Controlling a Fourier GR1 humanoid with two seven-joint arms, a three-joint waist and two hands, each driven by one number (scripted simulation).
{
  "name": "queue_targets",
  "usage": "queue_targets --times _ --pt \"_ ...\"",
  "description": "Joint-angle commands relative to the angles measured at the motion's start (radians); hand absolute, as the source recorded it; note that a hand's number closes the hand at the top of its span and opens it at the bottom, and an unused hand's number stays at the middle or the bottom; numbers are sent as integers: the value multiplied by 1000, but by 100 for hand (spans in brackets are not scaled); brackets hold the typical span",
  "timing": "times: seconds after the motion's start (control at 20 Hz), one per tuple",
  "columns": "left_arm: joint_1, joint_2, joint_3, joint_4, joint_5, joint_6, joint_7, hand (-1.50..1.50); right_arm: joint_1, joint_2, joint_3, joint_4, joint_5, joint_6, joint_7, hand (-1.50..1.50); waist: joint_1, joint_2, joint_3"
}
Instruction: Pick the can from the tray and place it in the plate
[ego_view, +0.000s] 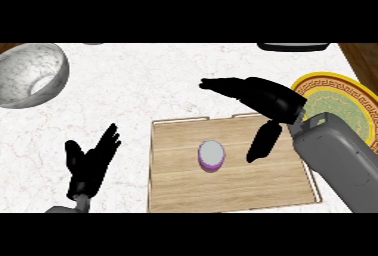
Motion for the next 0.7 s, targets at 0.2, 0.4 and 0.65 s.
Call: queue_targets --times 0.2,0.4,0.65 --pt "-1 18 48 -13 -1 -51 22 0 41 134 51 -25 145 41 149 -150 7 2 0" --pt "39 -20 34 -20 -39 -45 14 0 138 143 19 -106 168 110 131 -150 2 2 0" --pt "13 -47 41 -91 -70 -15 88 0 190 205 6 -78 267 92 89 -150 5 2 1"
